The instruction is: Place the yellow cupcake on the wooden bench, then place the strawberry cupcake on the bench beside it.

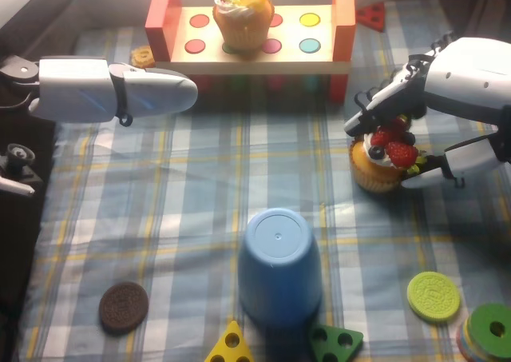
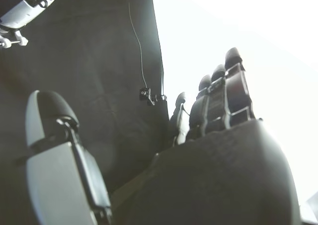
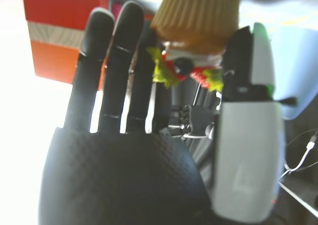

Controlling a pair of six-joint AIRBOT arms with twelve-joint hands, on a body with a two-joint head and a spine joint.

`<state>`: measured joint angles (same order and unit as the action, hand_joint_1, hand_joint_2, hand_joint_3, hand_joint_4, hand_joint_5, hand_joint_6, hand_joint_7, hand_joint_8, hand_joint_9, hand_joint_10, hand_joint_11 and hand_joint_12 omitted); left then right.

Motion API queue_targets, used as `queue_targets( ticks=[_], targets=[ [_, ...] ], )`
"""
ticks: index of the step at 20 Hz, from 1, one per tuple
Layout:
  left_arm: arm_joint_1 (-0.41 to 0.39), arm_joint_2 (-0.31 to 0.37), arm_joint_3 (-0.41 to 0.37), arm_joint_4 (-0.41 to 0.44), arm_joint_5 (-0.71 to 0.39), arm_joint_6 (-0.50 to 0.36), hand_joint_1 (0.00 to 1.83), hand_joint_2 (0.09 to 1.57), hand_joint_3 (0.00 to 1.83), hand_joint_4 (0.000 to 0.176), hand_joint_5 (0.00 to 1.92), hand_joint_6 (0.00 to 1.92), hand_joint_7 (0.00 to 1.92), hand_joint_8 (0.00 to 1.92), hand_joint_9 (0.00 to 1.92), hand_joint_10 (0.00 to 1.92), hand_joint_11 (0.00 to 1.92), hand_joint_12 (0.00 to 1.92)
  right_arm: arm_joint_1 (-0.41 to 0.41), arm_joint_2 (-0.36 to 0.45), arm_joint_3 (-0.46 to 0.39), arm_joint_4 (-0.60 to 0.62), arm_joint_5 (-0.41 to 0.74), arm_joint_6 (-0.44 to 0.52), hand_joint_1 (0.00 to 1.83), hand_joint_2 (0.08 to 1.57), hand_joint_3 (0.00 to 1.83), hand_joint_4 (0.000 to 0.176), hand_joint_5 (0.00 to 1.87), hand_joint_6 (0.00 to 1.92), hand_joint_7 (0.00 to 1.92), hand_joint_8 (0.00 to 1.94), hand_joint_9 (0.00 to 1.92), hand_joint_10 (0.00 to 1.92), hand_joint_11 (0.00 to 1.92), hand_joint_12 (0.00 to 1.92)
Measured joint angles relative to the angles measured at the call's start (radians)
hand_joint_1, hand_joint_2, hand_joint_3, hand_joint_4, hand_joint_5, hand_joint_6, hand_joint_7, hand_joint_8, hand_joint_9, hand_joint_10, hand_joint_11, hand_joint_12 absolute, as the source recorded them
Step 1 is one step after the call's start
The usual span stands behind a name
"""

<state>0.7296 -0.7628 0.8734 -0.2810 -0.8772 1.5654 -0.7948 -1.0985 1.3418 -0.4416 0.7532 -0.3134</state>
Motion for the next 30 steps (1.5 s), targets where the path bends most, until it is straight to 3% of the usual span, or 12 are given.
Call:
queue_targets(
  ticks=[5, 7, 11, 12, 14, 19, 20, 21, 23, 25, 28, 30],
  targets=[
    [0.025, 0.0, 0.0, -0.017, 0.001, 0.0, 0.81, 0.81, 0.0, 0.176, 0.0, 0.0, 0.0, 0.0, 0.0, 0.0, 0.04, 0.05, 0.072, 0.002, 0.003, -0.035, -0.002, -0.002, 1.26, 1.12, 0.0, 0.0, 0.96, 0.78, 1.02, 1.19, 0.99, 1.12, 0.84, 1.56],
    [0.027, 0.0, 0.0, -0.018, -0.002, -0.001, 0.83, 0.8, 0.0, 0.176, 0.0, 0.0, 0.0, 0.0, 0.0, 0.0, 0.03, 0.05, 0.14, 0.021, -0.003, -0.034, 0.067, -0.002, 1.23, 1.12, 0.0, 0.0, 0.94, 0.97, 1.04, 1.01, 0.91, 0.81, 0.64, 1.36],
    [0.035, 0.0, 0.002, -0.026, -0.012, -0.006, 0.85, 0.79, 0.0, 0.176, 0.0, 0.0, 0.0, 0.0, 0.0, 0.0, 0.04, 0.07, 0.277, 0.018, 0.038, -0.02, 0.158, -0.024, 1.27, 1.06, 0.0, 0.0, 1.11, 0.64, 1.12, 0.94, 0.98, 1.07, 0.82, 1.49],
    [0.035, 0.0, 0.003, -0.027, -0.01, -0.005, 0.85, 0.8, 0.0, 0.176, 0.0, 0.0, 0.0, 0.0, 0.0, 0.0, 0.04, 0.08, 0.308, 0.001, 0.063, -0.013, 0.143, -0.033, 1.25, 1.07, 0.0, 0.0, 1.03, 0.87, 1.14, 0.8, 1.02, 0.91, 0.87, 1.29],
    [0.035, 0.0, 0.003, -0.026, -0.011, -0.007, 0.82, 0.8, 0.0, 0.176, 0.0, 0.0, 0.0, 0.0, 0.0, 0.0, 0.0, 0.42, 0.355, -0.043, 0.107, -0.013, 0.087, -0.044, 1.37, 1.09, 0.0, 0.0, 0.91, 1.04, 1.09, 0.73, 1.01, 1.12, 0.75, 1.29],
    [0.024, -0.012, 0.018, -0.021, 0.005, -0.014, 0.87, 0.79, 0.0, 0.176, 0.0, 0.0, 0.0, 0.0, 0.0, 0.0, 0.0, 0.32, 0.406, -0.14, 0.194, -0.045, -0.089, -0.044, 1.39, 1.03, 0.0, 0.0, 1.01, 0.9, 1.27, 0.38, 1.14, 0.93, 0.84, 1.19],
    [0.022, -0.014, 0.019, -0.019, 0.006, -0.016, 0.87, 0.79, 0.0, 0.176, 0.0, 0.0, 0.0, 0.0, 0.0, 0.0, 0.0, 0.5, 0.41, -0.151, 0.206, -0.05, -0.113, -0.045, 1.29, 1.03, 0.0, 0.0, 1.09, 0.79, 1.25, 0.54, 1.08, 0.78, 0.75, 1.27],
    [0.022, -0.014, 0.022, -0.01, 0.01, -0.016, 0.86, 0.8, 0.0, 0.176, 0.0, 0.0, 0.0, 0.0, 0.0, 0.0, 0.0, 0.33, 0.412, -0.164, 0.216, -0.05, -0.134, -0.045, 1.26, 1.03, 0.0, 0.011, 1.1, 0.78, 1.25, 0.56, 1.04, 0.7, 0.58, 1.29],
    [0.021, -0.014, 0.022, -0.007, 0.013, -0.017, 0.86, 0.8, 0.0, 0.176, 0.0, 0.0, 0.0, 0.0, 0.0, 0.0, 0.0, 0.21, 0.412, -0.184, 0.229, -0.052, -0.163, -0.042, 1.27, 1.02, 0.0, 0.0, 1.16, 0.64, 1.26, 0.6, 1.09, 0.77, 0.69, 1.43],
    [0.021, -0.014, 0.022, -0.003, 0.017, -0.018, 0.87, 0.8, 0.0, 0.176, 0.0, 0.0, 0.0, 0.0, 0.02, 0.0, 0.0, 0.37, 0.414, -0.211, 0.247, -0.052, -0.182, -0.043, 1.26, 1.04, 0.0, 0.0, 1.23, 0.59, 1.06, 0.84, 0.85, 0.8, 0.45, 1.5],
    [0.021, -0.014, 0.022, -0.003, 0.017, -0.019, 0.86, 0.79, 0.0, 0.176, 0.0, 0.0, 0.0, 0.0, 0.03, 0.0, 0.0, 0.52, 0.414, -0.241, 0.261, -0.061, -0.224, -0.045, 1.26, 1.03, 0.0, 0.018, 1.13, 0.79, 1.27, 0.46, 1.05, 0.97, 0.77, 1.5],
    [0.021, -0.019, 0.026, 0.0, 0.018, -0.022, 0.88, 0.79, 0.0, 0.176, 0.0, 0.0, 0.0, 0.0, 0.04, 0.0, 0.0, 0.46, 0.414, -0.257, 0.275, -0.059, -0.235, -0.044, 1.27, 1.05, 0.0, 0.0, 1.12, 0.91, 1.13, 0.54, 0.99, 0.54, 0.54, 1.3]
  ],
)
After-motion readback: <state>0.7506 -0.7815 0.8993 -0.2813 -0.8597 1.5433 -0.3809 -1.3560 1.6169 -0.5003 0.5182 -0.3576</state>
